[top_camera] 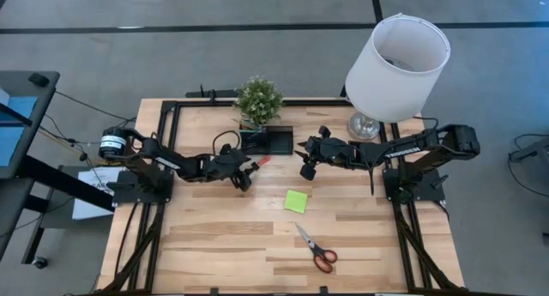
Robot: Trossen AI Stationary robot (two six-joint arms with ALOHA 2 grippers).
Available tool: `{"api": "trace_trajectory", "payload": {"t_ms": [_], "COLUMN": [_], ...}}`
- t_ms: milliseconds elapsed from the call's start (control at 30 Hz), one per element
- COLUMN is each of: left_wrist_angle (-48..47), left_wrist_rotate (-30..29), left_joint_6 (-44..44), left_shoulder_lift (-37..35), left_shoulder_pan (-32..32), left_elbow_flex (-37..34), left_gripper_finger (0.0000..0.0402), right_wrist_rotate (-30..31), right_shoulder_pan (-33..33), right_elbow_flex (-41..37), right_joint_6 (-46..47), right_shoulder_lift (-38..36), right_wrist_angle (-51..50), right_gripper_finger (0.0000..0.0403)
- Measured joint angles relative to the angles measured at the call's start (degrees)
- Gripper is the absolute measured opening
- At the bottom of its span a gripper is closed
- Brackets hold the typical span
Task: Pick and place office supplies into organizer
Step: Put the black binder clip into the black organizer
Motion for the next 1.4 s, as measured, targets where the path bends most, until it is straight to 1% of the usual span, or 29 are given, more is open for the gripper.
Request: {"api": "trace_trajectory", "payload": {"t_ms": [233, 400, 533, 667, 833, 933, 1000, 1167, 1267, 1400], "left_wrist_angle": [0.0, 0.0, 0.5, 3.1, 12.6, 16.6, 17.9, 17.9, 17.2, 17.0], "left_wrist_rotate": [-0.6, -1.0, -1.4, -3.7, -3.9, -4.7, -5.1, -6.1, -6.5, -7.2], "left_joint_6": [0.0, -1.8, -2.2, -3.5, -3.4, -3.4, -3.3, -3.2, -3.2, -3.2], "left_shoulder_lift": [0.0, 0.0, 1.4, 6.1, 12.7, 15.4, 16.8, 18.4, 18.5, 18.5], "left_shoulder_pan": [-1.9, -2.6, -2.6, -2.6, -2.6, -2.6, -2.6, -2.6, -2.6, -2.6], "left_elbow_flex": [0.0, 0.0, 0.0, 0.0, 0.0, 0.2, 0.6, 1.7, 2.0, 2.1], "left_gripper_finger": [0.0204, 0.0204, 0.0204, 0.0204, 0.0204, 0.0204, 0.0203, 0.0202, 0.0183, 0.0132], "right_wrist_rotate": [0.0, 0.0, 0.0, 0.0, 0.0, 0.0, 0.0, 0.0, 0.0, 0.0], "right_shoulder_pan": [0.0, 0.0, 0.0, 0.0, 0.0, 0.0, 0.0, 0.0, 0.0, 0.0], "right_elbow_flex": [0.0, 0.0, 0.0, 0.0, 0.0, 0.0, 0.0, 0.0, 0.0, 0.0], "right_joint_6": [0.0, 0.0, 0.0, 0.0, 0.0, 0.0, 0.0, 0.0, 0.0, 0.0], "right_shoulder_lift": [0.0, 0.0, 0.0, 0.0, 0.0, 0.0, 0.0, 0.0, 0.0, 0.0], "right_wrist_angle": [0.0, 0.0, 0.0, 0.1, 0.1, 0.1, 0.0, 0.0, 0.0, 0.0], "right_gripper_finger": [0.0127, 0.0127, 0.0127, 0.0127, 0.0127, 0.0127, 0.0127, 0.0127, 0.0127, 0.0127]}}
